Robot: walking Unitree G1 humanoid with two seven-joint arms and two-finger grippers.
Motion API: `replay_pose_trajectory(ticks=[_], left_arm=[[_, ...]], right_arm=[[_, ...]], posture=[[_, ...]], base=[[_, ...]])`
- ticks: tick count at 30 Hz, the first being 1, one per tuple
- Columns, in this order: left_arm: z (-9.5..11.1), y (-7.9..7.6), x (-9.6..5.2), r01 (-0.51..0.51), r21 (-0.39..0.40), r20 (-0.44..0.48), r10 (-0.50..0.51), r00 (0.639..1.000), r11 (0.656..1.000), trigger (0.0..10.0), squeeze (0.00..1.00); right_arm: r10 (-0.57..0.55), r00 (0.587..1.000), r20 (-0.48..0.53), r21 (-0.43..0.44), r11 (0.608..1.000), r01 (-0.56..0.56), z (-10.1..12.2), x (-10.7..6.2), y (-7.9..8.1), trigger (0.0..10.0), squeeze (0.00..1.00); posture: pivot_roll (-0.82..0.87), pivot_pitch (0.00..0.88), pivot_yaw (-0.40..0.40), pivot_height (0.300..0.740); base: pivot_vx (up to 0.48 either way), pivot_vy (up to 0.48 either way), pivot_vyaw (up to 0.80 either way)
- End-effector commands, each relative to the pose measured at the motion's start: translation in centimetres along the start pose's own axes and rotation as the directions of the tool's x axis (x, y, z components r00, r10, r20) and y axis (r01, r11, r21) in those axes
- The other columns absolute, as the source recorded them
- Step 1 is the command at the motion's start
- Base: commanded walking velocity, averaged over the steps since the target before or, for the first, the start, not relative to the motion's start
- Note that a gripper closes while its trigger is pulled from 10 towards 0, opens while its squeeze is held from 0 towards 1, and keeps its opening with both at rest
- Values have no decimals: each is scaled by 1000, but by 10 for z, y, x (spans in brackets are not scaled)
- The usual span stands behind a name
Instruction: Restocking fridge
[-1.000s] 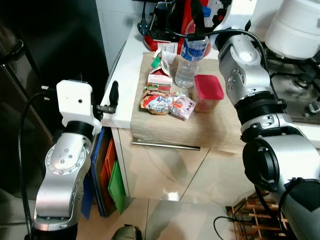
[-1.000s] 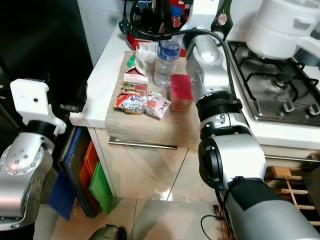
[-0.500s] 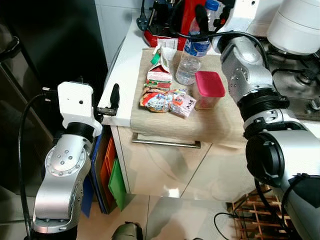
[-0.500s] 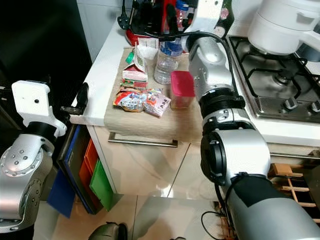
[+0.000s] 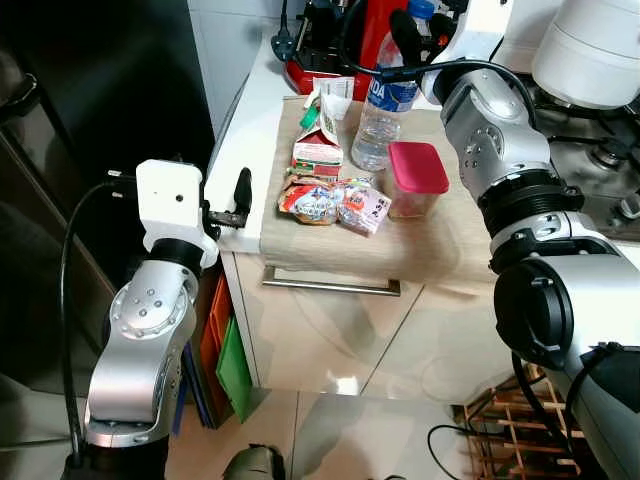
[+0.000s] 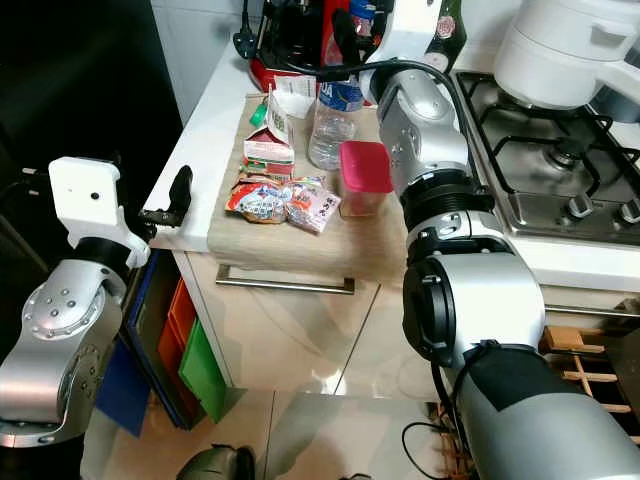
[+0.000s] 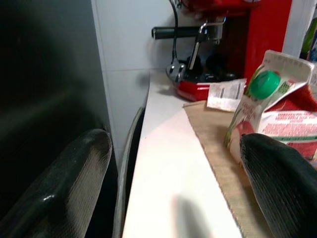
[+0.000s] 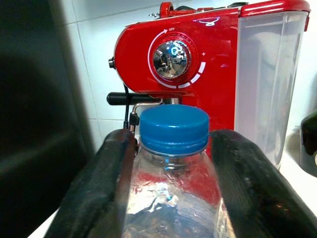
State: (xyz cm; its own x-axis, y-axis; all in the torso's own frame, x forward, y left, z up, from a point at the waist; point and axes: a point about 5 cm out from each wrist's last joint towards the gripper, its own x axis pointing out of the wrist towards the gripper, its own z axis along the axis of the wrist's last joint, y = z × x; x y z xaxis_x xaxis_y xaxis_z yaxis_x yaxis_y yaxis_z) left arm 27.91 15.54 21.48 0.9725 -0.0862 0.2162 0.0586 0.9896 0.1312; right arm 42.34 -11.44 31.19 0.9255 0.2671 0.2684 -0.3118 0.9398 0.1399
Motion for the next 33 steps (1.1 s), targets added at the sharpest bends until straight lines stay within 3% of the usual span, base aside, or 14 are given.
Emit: replay_pose_trajectory(ticks=[1,9,16,19,20,23,24,25,28,29,30,31,33], left_arm=[[0,-4,1,13,3,3,-13,1000,1000,10000,0],[-11,-10,10,32,-18,-44,-33,999,999,10000,0],[-16,-18,16,68,1,-63,-67,996,998,10000,0],[-17,-19,19,69,1,-62,-69,996,998,10000,0],[-16,-21,21,71,-1,-52,-71,996,997,10000,0],[-15,-22,24,74,-3,-39,-74,997,997,10000,0],[-15,-22,24,74,-3,-39,-74,997,997,10000,0],[-15,-23,26,73,-4,-31,-73,997,997,10000,0],[-15,-23,28,72,-5,-26,-72,997,997,10000,0],[-15,-24,30,73,-7,-22,-73,997,997,10000,0],[-15,-24,30,73,-7,-22,-73,997,997,10000,0],[-16,-25,31,76,-11,-17,-76,997,997,10000,0],[-16,-26,31,78,-13,-16,-78,997,997,10000,0]], right_arm=[[1,1000,-21,10,1000,-1,-2,0,-1,0,35],[-2,1000,-10,28,1000,2,-14,-3,0,0,59],[-10,994,105,-25,1000,12,-4,-5,0,0,51],[-19,978,208,-53,998,31,15,-5,-3,0,55],[-32,945,325,-96,993,67,40,-6,-6,0,43],[-33,896,442,-131,986,102,71,-8,-10,0,43],[-33,896,442,-131,986,102,71,-8,-10,0,43],[-32,862,506,-159,979,130,89,-11,-13,0,43],[-27,827,562,-203,965,169,106,-16,-18,0,31],[-19,790,612,-261,939,225,121,-22,-25,0,31],[-19,790,612,-261,939,225,121,-22,-25,0,31],[-7,769,640,-321,906,275,130,-30,-34,0,27],[-5,764,646,-347,889,299,132,-35,-40,0,31]], posture=[[159,70,-46,740],[150,22,-59,740],[137,2,-55,740],[133,0,-55,740],[129,0,-53,740],[123,0,-53,740],[123,0,-53,740],[116,0,-52,740],[110,0,-52,740],[100,0,-49,740],[100,0,-49,740],[93,0,-50,740],[87,0,-51,740]], base=[[0,0,0],[0,0,0],[0,0,0],[0,0,0],[0,0,0],[0,0,0],[0,0,0],[0,0,0],[0,0,0],[0,0,0],[0,0,0],[0,0,0],[0,0,0]])
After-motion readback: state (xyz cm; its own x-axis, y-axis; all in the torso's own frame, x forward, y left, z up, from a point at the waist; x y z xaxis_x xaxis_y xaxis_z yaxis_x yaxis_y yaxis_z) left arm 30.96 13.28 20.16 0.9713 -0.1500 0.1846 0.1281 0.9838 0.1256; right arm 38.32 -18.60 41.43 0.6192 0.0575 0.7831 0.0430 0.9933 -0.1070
